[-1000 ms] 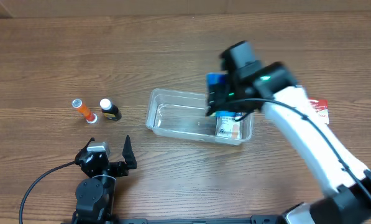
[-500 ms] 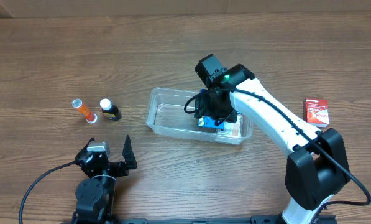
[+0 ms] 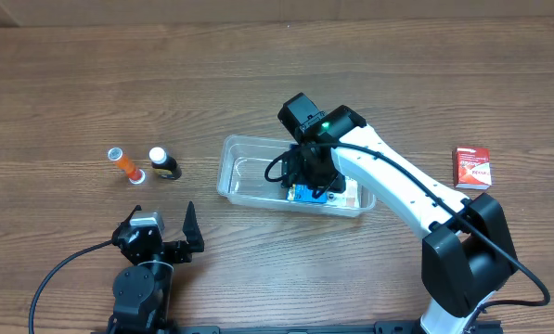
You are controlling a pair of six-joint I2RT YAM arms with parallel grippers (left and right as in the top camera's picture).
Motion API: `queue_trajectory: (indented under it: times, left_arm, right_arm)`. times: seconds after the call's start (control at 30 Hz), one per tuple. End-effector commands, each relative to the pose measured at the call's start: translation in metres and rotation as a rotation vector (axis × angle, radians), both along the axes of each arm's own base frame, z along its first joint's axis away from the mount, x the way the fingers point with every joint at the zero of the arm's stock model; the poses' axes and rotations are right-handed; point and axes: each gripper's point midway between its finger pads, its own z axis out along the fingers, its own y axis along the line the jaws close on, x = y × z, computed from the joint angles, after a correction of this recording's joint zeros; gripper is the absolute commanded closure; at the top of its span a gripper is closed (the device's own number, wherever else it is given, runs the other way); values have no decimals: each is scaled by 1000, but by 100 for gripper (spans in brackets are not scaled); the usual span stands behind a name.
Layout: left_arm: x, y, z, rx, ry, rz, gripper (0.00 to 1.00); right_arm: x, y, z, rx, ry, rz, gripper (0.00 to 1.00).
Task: Pack container
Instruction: 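Carry the blue box into the container beside the Hansaplast box, release, then move the right gripper to the red Panadol box and grasp it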
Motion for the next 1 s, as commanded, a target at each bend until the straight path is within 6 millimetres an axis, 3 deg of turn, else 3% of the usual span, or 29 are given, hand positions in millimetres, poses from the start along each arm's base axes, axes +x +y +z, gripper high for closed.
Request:
queue_trajectory:
  times: [0.0,0.13,0.23,0.47,0.57,0.63,0.73,0.83,0.97]
  left_arm:
    - [0,1,2,17,-11,1,0]
    - [0,1,2,17,-11,1,0]
    - [0,1,2,17,-11,1,0]
    - [0,1,2,17,-11,1,0]
    - [0,1,2,17,-11,1,0]
    - [0,1,2,17,-11,1,0]
    - [0,1,2,17,-11,1,0]
    - [0,1,2,17,-11,1,0]
    - [0,1,2,17,-11,1,0]
  right_arm:
    - [-3,-8,-2,-41,5,-12,23]
    - [-3,-8,-2,-41,7,-11,19]
    - [-2,-9,-2,-48,1,-12,7]
    - [8,-17,2,-92,-48,9,6]
    - [15,-20,16,-109,-86,24,6]
    - [23,-25,36,-126,-135,12,5]
    - [39,-45,75,-148,-227,-39,0]
    - [53,-82,113,-160,-303,-121,0]
    - [67,-154,144,-171,-360,-229,0]
